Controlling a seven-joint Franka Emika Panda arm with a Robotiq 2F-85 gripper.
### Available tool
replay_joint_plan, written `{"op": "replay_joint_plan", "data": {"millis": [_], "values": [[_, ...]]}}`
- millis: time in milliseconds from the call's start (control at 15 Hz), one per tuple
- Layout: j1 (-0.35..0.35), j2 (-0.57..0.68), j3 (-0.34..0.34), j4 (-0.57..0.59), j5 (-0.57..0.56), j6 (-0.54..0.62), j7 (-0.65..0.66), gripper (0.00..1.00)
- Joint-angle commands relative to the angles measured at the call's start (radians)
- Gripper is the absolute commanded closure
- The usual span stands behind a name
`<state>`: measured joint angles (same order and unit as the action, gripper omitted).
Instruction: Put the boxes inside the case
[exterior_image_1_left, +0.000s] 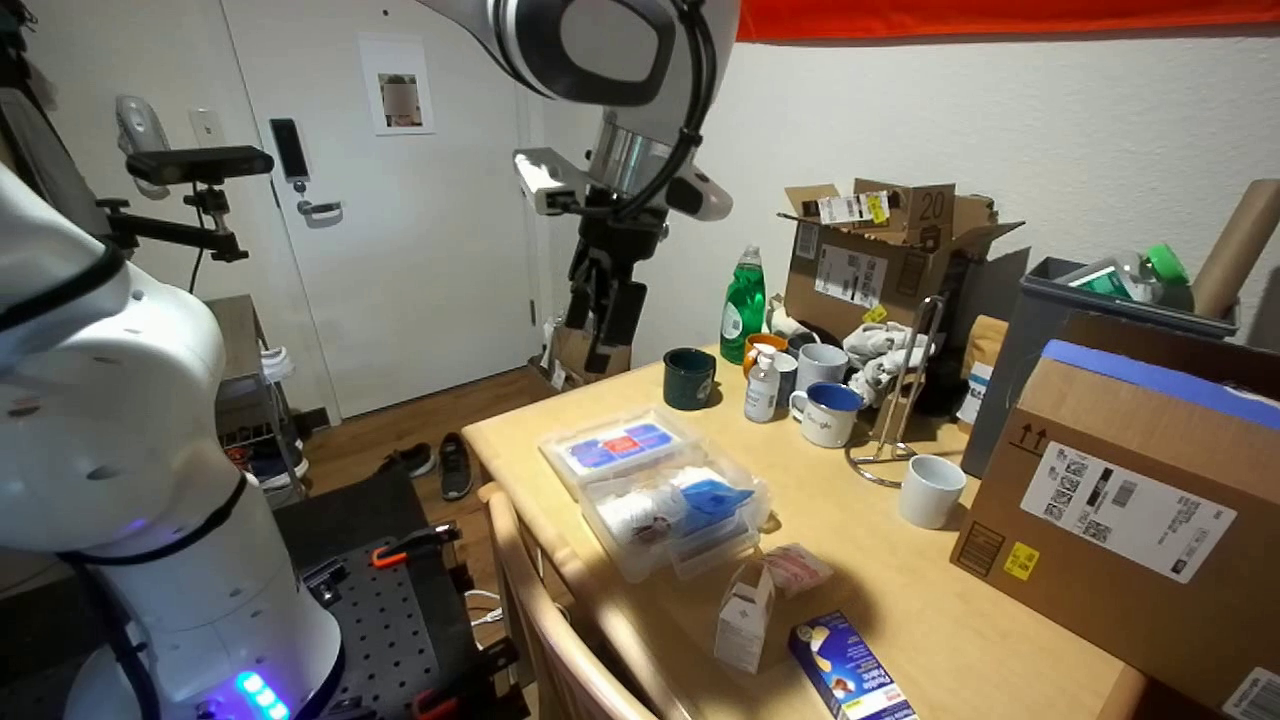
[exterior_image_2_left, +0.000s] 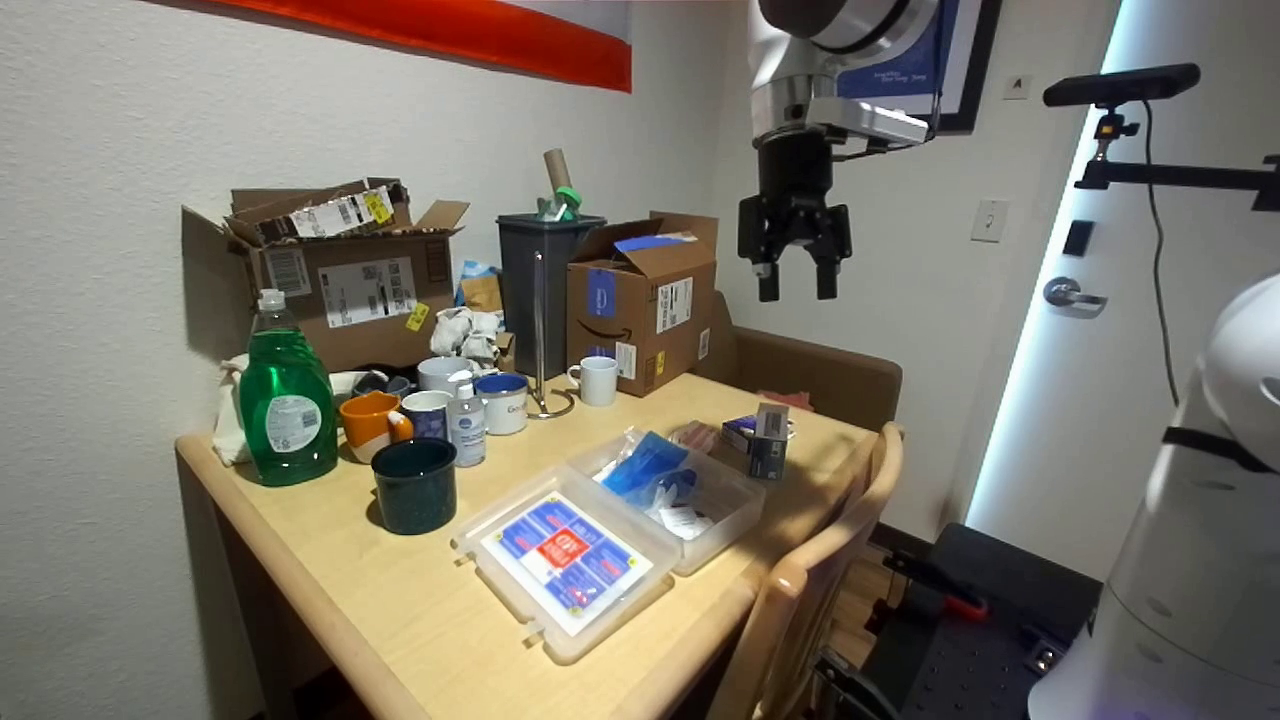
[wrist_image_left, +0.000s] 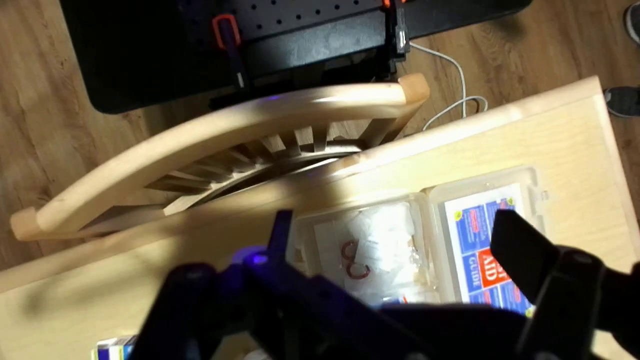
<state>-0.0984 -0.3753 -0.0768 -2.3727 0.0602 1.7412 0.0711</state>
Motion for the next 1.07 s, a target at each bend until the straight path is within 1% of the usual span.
{"op": "replay_joint_plan", "data": {"millis": [0,267,533,800,867,933,1000], "values": [[-0.006,0.108,-0.011,0.067,0.007,0.088,0.004,0.00],[-0.011,0.204,-0.029,0.123,0.008,0.168,-0.013,0.00],[-0.018,0.323,-0.050,0.222,0.004,0.174,-0.030,0.00],[-0.027,0.435,-0.062,0.329,0.030,0.159,-0.038,0.00],[-0.028,0.438,-0.061,0.340,0.036,0.141,-0.035,0.00],[-0.023,0.405,-0.056,0.287,0.007,0.174,-0.016,0.00],[-0.025,0.424,-0.056,0.304,0.011,0.173,-0.016,0.00]]}}
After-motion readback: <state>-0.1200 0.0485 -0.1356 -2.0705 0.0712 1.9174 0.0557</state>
